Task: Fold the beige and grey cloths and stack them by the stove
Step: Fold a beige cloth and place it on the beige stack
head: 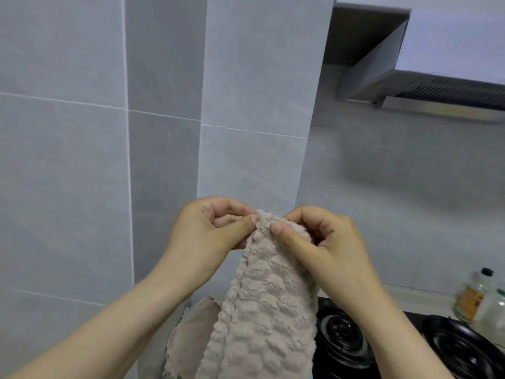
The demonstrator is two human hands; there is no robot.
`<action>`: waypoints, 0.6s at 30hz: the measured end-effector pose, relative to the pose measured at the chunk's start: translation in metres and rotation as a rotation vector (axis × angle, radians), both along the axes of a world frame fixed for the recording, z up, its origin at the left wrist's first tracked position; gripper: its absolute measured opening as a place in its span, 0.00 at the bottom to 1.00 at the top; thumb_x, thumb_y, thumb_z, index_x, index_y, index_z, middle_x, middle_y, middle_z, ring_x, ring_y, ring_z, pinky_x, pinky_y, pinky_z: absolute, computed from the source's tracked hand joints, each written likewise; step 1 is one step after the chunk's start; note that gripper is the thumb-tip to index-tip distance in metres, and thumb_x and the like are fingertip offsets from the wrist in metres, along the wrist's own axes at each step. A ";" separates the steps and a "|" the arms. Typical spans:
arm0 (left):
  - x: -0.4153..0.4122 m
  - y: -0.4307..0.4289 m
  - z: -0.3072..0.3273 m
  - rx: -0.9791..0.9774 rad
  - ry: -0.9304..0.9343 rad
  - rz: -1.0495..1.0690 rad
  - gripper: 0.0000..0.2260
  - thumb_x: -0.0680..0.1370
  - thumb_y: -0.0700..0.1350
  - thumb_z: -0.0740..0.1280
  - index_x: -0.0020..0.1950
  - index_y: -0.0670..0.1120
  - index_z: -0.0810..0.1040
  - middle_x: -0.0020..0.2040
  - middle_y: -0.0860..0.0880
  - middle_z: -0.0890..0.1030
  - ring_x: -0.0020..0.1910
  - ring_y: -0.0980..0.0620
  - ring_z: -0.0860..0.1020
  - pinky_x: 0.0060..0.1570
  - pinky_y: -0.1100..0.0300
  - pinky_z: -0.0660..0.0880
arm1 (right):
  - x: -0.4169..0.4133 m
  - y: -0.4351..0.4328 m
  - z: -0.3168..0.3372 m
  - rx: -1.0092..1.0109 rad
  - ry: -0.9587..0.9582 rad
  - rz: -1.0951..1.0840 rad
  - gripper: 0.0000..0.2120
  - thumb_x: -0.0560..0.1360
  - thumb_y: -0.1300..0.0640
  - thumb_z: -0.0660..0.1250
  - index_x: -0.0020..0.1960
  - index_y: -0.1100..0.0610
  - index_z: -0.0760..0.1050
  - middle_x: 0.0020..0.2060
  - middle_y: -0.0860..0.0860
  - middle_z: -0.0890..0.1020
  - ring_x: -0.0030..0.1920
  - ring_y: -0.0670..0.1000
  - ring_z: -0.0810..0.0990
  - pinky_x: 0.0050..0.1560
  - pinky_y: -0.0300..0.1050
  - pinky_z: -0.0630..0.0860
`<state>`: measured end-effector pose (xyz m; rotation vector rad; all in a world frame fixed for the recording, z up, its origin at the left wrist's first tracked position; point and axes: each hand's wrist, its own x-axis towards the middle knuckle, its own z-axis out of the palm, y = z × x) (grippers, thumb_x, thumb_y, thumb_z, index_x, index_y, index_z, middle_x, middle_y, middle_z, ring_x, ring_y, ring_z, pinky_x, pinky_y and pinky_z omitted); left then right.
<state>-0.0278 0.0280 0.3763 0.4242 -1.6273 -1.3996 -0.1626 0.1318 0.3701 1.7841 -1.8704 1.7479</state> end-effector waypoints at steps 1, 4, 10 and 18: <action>0.000 0.000 -0.001 0.003 0.006 -0.002 0.03 0.73 0.34 0.70 0.44 0.34 0.81 0.37 0.33 0.82 0.32 0.50 0.78 0.36 0.62 0.79 | 0.000 0.000 0.000 0.001 0.005 -0.004 0.08 0.73 0.53 0.73 0.36 0.52 0.80 0.27 0.43 0.78 0.29 0.40 0.73 0.32 0.34 0.68; -0.001 0.003 -0.001 0.006 0.011 -0.022 0.02 0.73 0.34 0.69 0.44 0.35 0.81 0.35 0.38 0.81 0.31 0.52 0.77 0.35 0.64 0.78 | -0.002 -0.001 -0.002 0.003 0.026 -0.024 0.08 0.73 0.51 0.73 0.37 0.51 0.79 0.27 0.43 0.77 0.29 0.40 0.72 0.31 0.36 0.68; -0.001 0.007 -0.001 0.009 0.044 -0.088 0.05 0.74 0.38 0.69 0.44 0.37 0.82 0.36 0.43 0.83 0.32 0.55 0.80 0.36 0.67 0.78 | -0.004 -0.002 -0.001 -0.008 0.014 -0.035 0.08 0.73 0.54 0.73 0.36 0.52 0.79 0.26 0.43 0.77 0.28 0.40 0.72 0.31 0.34 0.67; -0.006 -0.002 -0.004 -0.020 0.061 0.024 0.02 0.70 0.35 0.72 0.41 0.38 0.82 0.35 0.41 0.83 0.34 0.53 0.80 0.37 0.63 0.79 | -0.008 -0.002 0.001 0.004 0.042 -0.065 0.08 0.73 0.50 0.72 0.36 0.52 0.80 0.24 0.41 0.74 0.26 0.41 0.69 0.29 0.31 0.63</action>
